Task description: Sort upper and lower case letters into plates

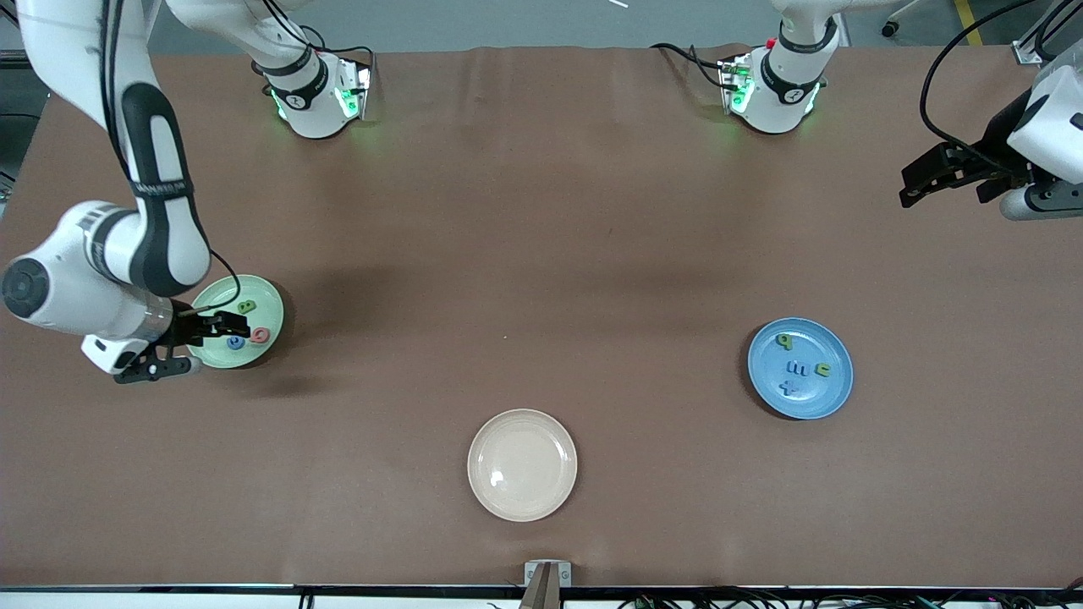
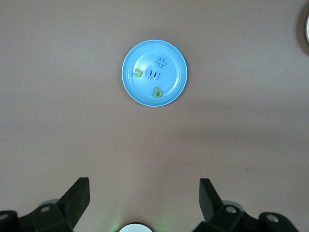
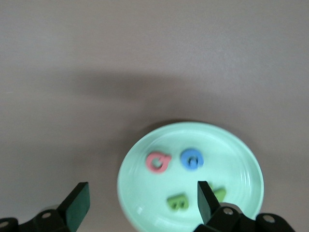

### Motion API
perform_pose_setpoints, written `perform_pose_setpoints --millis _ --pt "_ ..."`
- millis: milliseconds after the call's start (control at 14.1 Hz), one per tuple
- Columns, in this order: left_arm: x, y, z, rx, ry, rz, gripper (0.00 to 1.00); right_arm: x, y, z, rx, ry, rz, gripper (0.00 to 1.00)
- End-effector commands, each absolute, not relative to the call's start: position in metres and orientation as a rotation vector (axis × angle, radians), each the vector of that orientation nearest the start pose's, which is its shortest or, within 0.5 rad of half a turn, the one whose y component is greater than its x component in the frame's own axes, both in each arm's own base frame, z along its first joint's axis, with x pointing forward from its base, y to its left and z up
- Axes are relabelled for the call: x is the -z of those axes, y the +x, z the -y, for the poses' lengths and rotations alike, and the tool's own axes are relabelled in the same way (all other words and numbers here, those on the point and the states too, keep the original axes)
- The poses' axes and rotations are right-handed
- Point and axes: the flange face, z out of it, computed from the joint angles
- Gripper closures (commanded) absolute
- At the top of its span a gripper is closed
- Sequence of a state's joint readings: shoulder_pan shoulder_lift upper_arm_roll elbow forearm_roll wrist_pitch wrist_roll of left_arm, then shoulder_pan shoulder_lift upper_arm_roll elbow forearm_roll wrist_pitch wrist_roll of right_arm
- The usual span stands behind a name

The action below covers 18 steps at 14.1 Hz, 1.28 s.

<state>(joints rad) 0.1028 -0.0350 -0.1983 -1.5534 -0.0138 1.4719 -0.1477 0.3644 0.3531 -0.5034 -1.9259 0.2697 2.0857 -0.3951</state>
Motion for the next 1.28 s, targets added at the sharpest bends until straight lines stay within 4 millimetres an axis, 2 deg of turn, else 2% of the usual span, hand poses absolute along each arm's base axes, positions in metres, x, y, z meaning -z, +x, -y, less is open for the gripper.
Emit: perform_pose_setpoints --millis 0,142,284,497,639,710,922,993,1206 --pt "-0.649 0.522 0.054 -0.055 -3.138 0.055 0.0 -0.374 0.58 0.023 -0.242 -3.114 0.077 0.02" --pt "-0.649 0.522 0.054 -0.055 -3.138 0.055 0.0 -0.419 0.572 -0.003 -0.25 -3.165 -0.014 0.02" --pt "-0.65 0.522 0.054 -0.052 -3.138 0.055 0.0 -0.471 0.572 -0.021 -0.235 -3.171 -0.006 0.01" --pt "-0.651 0.522 0.054 -0.048 -3.139 0.055 0.0 -0.558 0.58 -0.027 -0.17 -3.179 0.0 0.01" --pt "-0.651 0.522 0.053 -0.045 -3.139 0.057 0.0 -0.597 0.579 -0.029 -0.117 -3.18 0.004 0.01" --pt "-0.651 0.522 0.053 -0.045 -3.139 0.057 0.0 -0.609 0.576 -0.029 -0.112 -3.18 0.004 0.0" --pt "-0.651 0.522 0.054 -0.045 -3.138 0.052 0.0 -0.621 0.567 -0.021 -0.144 -3.173 -0.013 0.0" --pt "-0.653 0.522 0.055 -0.041 -3.14 0.054 0.0 -0.637 0.563 -0.015 -0.106 -3.166 -0.024 0.0" --pt "-0.65 0.523 0.057 -0.048 -3.143 0.064 0.0 -0.642 0.564 -0.001 -0.085 -3.158 -0.066 0.0"
